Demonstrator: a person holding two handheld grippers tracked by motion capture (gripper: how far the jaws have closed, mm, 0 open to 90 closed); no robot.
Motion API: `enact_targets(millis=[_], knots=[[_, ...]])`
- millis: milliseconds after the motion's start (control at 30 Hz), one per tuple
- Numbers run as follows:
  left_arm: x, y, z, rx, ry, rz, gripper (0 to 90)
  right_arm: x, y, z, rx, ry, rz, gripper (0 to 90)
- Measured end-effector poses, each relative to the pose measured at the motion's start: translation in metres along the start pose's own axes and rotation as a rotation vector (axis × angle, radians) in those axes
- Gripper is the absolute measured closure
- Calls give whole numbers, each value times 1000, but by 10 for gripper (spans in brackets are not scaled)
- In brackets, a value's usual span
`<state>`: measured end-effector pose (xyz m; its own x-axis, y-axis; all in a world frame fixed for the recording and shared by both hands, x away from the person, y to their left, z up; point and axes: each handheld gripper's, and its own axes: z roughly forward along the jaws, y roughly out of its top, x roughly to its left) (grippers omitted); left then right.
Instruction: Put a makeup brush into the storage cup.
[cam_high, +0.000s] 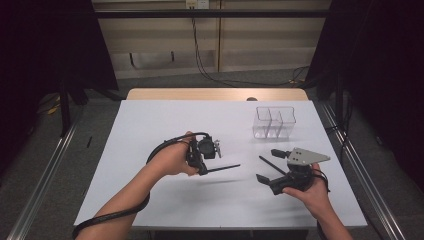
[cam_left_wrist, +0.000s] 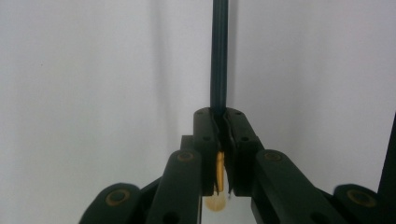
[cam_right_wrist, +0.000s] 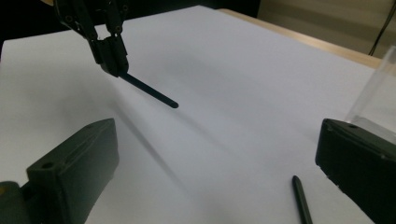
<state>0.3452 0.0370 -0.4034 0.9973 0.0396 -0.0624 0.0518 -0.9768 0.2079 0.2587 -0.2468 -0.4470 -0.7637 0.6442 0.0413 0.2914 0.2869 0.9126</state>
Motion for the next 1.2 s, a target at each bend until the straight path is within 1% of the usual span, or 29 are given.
enact_targets(millis=[33,100,133,200,233,267,333,367,400,467,500,533,567,600,633,700,767,833,900,1033,1100,1133,1200], knots=[[0,0,0,0,-2,-1,843,0,3,3,22,13,-4,0],[-1,1,0,3,-2,5,843,0,9,7,69,25,-11,0],[-1,2,1,2,-1,1,843,1,12,9,91,34,-21,0],[-1,3,0,3,-12,11,843,2,19,13,134,45,-37,0],[-2,3,0,3,-2,10,843,2,22,16,156,53,-46,0],[-2,3,0,3,-3,12,843,3,25,18,178,58,-59,0],[-2,4,0,2,-12,12,843,5,31,23,219,71,-66,0],[-3,5,0,-2,-1,18,843,5,34,25,237,79,-74,0],[-3,5,0,4,-5,19,843,6,38,28,262,86,-90,3],[-4,6,-1,2,-13,16,843,8,43,32,290,98,-104,9],[-4,6,-1,8,-2,30,843,9,45,34,301,104,-110,22],[-4,7,-1,8,-1,33,843,9,48,36,318,110,-124,26],[-4,7,-2,7,-11,31,843,10,50,37,333,116,-133,29],[-4,8,-2,9,-6,37,843,11,53,39,348,123,-140,35],[-5,9,-2,3,-9,36,843,11,55,41,367,130,-145,46],[-5,9,-1,-6,-9,31,843,12,58,45,396,146,-169,80],[-5,10,-1,-3,-14,42,843,13,61,48,425,164,-185,116],[-4,11,-1,-2,-13,53,843,13,63,50,436,171,-198,148],[-5,12,0,-15,-13,46,843,13,65,52,446,181,-205,190],[-6,14,0,-16,-12,56,843,12,69,53,466,194,-223,279],[-7,16,-1,-7,-20,59,843,11,71,54,469,198,-225,313],[-7,16,-1,-15,-17,58,843,11,71,54,467,203,-221,330],[-7,17,-1,-16,-17,67,843,10,73,55,474,215,-219,384]])
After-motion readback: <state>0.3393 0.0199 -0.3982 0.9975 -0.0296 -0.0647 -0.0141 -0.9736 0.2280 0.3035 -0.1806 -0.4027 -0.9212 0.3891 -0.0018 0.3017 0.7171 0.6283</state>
